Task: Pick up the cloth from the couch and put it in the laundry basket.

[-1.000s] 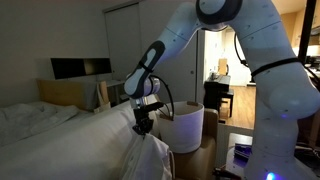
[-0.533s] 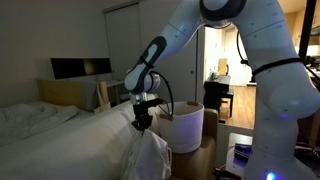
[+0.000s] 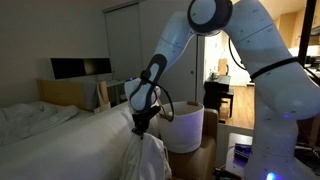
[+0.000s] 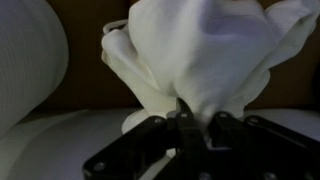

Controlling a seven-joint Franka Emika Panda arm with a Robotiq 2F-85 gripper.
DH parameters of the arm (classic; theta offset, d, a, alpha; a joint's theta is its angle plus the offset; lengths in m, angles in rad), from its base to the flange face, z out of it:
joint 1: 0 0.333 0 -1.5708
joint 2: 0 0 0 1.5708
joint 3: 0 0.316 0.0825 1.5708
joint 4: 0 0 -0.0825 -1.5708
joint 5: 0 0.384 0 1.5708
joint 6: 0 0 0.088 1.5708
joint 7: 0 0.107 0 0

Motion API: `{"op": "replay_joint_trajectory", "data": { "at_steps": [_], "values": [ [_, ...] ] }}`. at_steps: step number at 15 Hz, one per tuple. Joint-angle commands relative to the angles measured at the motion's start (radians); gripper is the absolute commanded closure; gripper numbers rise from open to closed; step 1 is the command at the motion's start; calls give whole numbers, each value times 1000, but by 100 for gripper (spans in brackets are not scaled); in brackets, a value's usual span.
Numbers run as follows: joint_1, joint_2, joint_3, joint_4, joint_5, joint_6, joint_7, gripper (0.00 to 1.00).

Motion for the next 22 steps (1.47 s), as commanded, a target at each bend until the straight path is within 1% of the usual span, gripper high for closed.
{"op": "replay_joint_trajectory", "data": {
  "at_steps": [1,2,4,5,6,7,10,15,17,22],
  "values": [
    [-12,-65,-40,40,-48,68,-17,88],
    [-21,-73,-42,60,-41,70,-29,88],
    [-46,-99,-29,111,-13,20,-69,88],
    [-67,-114,-12,145,12,-40,-106,88],
    [-82,-127,-7,174,21,-75,-134,88],
    [-99,-139,-1,216,35,-140,-168,88],
    [-141,-156,-3,351,56,-289,-241,88],
    [-216,-121,-16,646,97,-463,-320,88],
    [-244,-89,-21,783,110,-537,-348,88],
    [-320,-1,-33,1075,134,-632,-386,88]
  ]
}}
